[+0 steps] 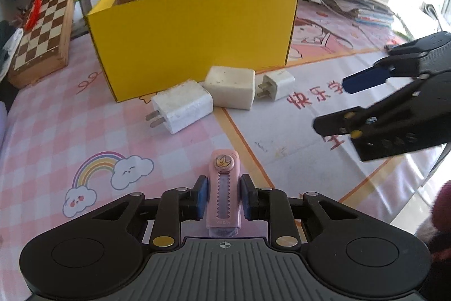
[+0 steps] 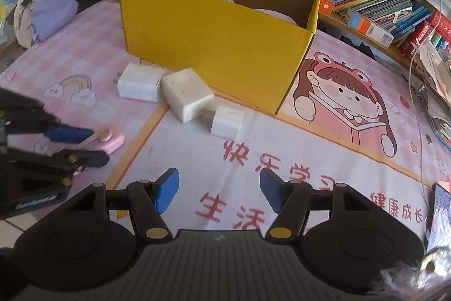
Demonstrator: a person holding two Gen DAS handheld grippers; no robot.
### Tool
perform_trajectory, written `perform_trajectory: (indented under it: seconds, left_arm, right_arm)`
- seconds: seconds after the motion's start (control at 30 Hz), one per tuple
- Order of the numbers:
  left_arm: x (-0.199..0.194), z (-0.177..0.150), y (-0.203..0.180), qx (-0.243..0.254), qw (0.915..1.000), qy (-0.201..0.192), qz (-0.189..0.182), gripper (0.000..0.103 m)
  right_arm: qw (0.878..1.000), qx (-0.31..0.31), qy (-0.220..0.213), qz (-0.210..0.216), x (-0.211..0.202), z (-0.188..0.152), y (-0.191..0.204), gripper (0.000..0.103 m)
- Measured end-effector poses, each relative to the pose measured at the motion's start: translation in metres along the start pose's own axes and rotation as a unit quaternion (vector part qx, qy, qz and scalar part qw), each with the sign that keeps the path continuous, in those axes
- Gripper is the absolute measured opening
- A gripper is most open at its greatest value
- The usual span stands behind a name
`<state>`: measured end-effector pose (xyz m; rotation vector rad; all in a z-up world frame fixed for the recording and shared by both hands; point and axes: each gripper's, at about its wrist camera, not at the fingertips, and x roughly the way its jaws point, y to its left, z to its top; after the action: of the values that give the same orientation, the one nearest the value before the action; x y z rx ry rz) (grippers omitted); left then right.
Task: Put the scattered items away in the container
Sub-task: 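Grasp the pink box cutter with the left tool while the right tool grasps a small white charger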
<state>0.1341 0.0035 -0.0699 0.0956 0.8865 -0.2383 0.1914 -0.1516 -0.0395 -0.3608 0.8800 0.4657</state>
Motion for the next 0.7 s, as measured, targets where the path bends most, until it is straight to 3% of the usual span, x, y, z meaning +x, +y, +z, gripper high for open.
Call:
perform_trajectory:
  seconds: [0.57, 0.7]
  left_arm:
    - [-0.009, -0.002, 0.022, -0.055, 0.9984, -0.001, 0.014, 0.023]
    - [-0.008, -0.001, 0.024, -0.055, 0.9983, 0.002, 0.018, 0.023]
  right_arm:
    - [0.999, 0.03, 0.023, 0.009, 0.05, 0.04, -0.017, 0.059]
    - [0.998, 0.039, 0.035, 0.016, 0.063, 0.044, -0.021, 0.053]
